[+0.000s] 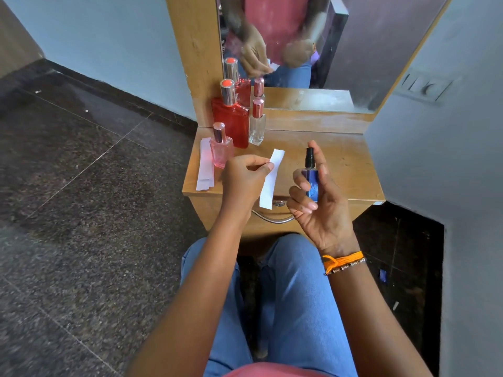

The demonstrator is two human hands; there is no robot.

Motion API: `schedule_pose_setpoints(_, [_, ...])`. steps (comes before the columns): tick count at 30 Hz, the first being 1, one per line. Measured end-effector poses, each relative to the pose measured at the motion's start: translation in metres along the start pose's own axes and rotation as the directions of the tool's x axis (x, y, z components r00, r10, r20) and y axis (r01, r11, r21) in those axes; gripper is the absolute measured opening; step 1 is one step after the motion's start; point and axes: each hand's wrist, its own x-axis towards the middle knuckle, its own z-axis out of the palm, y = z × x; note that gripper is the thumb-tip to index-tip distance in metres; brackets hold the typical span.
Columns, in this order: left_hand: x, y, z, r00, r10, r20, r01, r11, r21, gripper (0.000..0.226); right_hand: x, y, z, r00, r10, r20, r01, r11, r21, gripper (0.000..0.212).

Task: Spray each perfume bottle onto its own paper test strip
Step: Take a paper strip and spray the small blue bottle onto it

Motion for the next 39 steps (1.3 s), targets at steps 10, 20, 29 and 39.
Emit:
schedule_pose_setpoints(10, [-0.008,0.01,-0.004,0.997,-0.065,0.045,0.069,0.993,-0.095,0.015,-0.001,0.006,-0.003,0.998,0.001,-0.066,0.0,1.0,0.013,0.042])
schedule_pose_setpoints(20, [-0.009,0.01,-0.003,0.947,-0.238,0.215,0.288,0.926,-0.244,0.013,0.01,-0.004,0.011,0.92,-0.372,-0.128,0.045,0.423,-0.905,0.024])
schedule_pose_setpoints(29, [-0.008,0.008,-0.004,0.936,-0.243,0.253,0.312,0.907,-0.283,0.015,0.012,-0.002,0.005,0.919,-0.39,-0.049,-0.004,0.117,-0.993,0.025])
schedule_pose_setpoints(39, [-0.009,0.008,-0.003,0.932,-0.246,0.264,0.322,0.898,-0.3,0.015,0.01,-0.003,0.005,0.918,-0.396,-0.015,-0.015,0.002,-1.0,0.024])
